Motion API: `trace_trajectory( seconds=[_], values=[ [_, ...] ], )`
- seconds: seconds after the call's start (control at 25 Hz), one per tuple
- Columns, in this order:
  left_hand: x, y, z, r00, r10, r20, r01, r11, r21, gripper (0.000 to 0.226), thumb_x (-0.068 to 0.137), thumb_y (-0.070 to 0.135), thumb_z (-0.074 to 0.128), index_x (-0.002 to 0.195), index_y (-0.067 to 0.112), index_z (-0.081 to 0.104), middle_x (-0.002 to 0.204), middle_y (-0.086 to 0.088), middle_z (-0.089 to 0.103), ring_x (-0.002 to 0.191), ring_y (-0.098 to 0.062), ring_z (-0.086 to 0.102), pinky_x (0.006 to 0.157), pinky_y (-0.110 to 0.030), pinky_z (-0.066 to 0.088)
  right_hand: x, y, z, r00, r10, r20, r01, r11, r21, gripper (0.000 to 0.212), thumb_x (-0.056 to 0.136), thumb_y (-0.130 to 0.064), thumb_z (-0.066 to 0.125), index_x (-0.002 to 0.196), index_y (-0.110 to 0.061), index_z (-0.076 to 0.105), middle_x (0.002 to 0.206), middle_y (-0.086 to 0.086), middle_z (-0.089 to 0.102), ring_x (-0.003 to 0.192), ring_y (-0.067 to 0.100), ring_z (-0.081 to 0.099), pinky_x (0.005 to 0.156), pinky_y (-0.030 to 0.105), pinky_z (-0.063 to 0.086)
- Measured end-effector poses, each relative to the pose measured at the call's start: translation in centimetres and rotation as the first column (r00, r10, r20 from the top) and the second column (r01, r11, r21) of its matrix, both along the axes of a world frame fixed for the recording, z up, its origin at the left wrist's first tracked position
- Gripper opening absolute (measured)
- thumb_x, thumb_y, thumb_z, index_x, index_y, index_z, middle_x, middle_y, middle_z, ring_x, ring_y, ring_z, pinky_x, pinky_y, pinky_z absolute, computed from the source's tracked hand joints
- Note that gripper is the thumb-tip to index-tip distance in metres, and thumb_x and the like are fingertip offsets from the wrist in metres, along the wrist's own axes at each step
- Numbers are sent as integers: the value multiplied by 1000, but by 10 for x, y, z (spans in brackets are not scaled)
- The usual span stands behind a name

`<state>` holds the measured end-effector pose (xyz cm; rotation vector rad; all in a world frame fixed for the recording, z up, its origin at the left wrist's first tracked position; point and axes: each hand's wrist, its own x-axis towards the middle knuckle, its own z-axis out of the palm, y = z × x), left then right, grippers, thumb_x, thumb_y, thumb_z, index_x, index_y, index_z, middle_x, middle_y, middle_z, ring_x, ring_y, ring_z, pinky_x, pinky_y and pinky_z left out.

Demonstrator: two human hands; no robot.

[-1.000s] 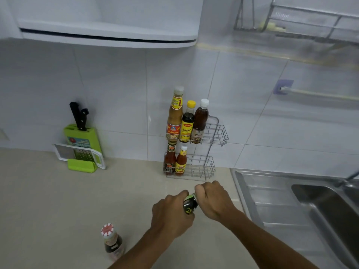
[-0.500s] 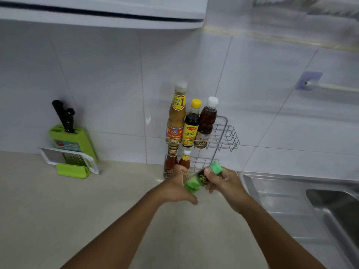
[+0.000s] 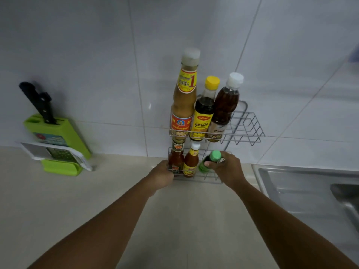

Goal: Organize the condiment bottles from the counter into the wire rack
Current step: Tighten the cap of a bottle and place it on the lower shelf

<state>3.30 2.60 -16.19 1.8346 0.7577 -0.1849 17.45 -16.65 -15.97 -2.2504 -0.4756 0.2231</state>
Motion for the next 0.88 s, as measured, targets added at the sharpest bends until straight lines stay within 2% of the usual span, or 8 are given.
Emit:
trace_trajectory(
  seconds=[0.08, 0.16, 0.32, 0.44, 0.52, 0.6, 0.76, 0.88],
  values=[
    [2, -2, -3, 1000, -8, 12, 8, 1000, 10, 39, 88, 2, 52, 120, 24, 59, 128, -8, 65, 109, -22, 59, 94, -32, 46, 6, 5, -8, 998, 57, 10, -57, 997, -57, 24, 74, -32, 89, 87, -31, 68, 76, -24, 59, 72, -10, 53, 58, 9, 35],
    [1, 0, -5, 1000, 7, 22, -7, 1000, -6, 43, 91, 4, 52, 131, 19, 57, 129, -7, 64, 113, -23, 59, 96, -33, 47, 10, 9, -15, 994, 112, 13, -110, 989, -97, 25, 75, -32, 88, 92, -25, 71, 78, -20, 62, 72, -7, 55, 57, 8, 35],
    [-3, 7, -12, 999, 20, 38, -18, 998, -68, 48, 95, 0, 47, 142, 11, 47, 121, 4, 56, 105, -12, 50, 66, -14, 40, 12, 16, -24, 988, 153, -10, -153, 977, -151, 29, 77, -32, 87, 99, -17, 75, 87, -4, 70, 79, 12, 63, 61, 15, 38],
    [-5, 11, -16, 999, 15, 32, -12, 996, -91, 55, 93, -6, 44, 145, 13, 45, 129, 0, 56, 107, -10, 47, 60, -12, 37, 15, 16, -26, 990, 137, -18, -138, 978, -153, 31, 77, -32, 88, 100, -16, 76, 89, -1, 71, 84, 18, 65, 61, 16, 39],
    [-7, 14, -17, 1000, 0, 14, 1, 996, -91, 59, 91, -8, 43, 145, 13, 44, 140, -5, 55, 109, -11, 45, 64, -16, 40, 16, 16, -27, 990, 139, -22, -141, 976, -163, 33, 76, -34, 88, 100, -15, 76, 91, 0, 71, 86, 20, 67, 62, 17, 40],
    [-9, 15, -17, 1000, -16, -13, 15, 997, -78, 60, 90, -7, 43, 146, 13, 43, 146, -7, 51, 113, -12, 44, 80, -21, 41, 14, 16, -27, 990, 136, -31, -139, 977, -159, 38, 75, -33, 89, 105, -14, 74, 95, 0, 71, 90, 20, 67, 62, 16, 40],
    [-24, 20, -13, 996, -36, -84, 33, 999, -38, 56, 95, -1, 41, 149, 15, 39, 152, -9, 44, 132, -24, 45, 93, -26, 39, 9, 11, -25, 990, 43, -136, -56, 994, -96, 69, 66, -24, 96, 127, -13, 63, 108, 0, 70, 92, 16, 63, 62, 13, 38],
    [-40, 29, 0, 993, -68, -93, 64, 997, -50, 51, 95, 1, 44, 144, 15, 47, 137, -11, 57, 109, -21, 56, 92, -32, 48, -6, 4, -22, 989, 3, -149, -16, 996, -85, 87, 66, -21, 97, 140, -8, 54, 124, 13, 69, 105, 25, 65, 72, 22, 47]
  ],
)
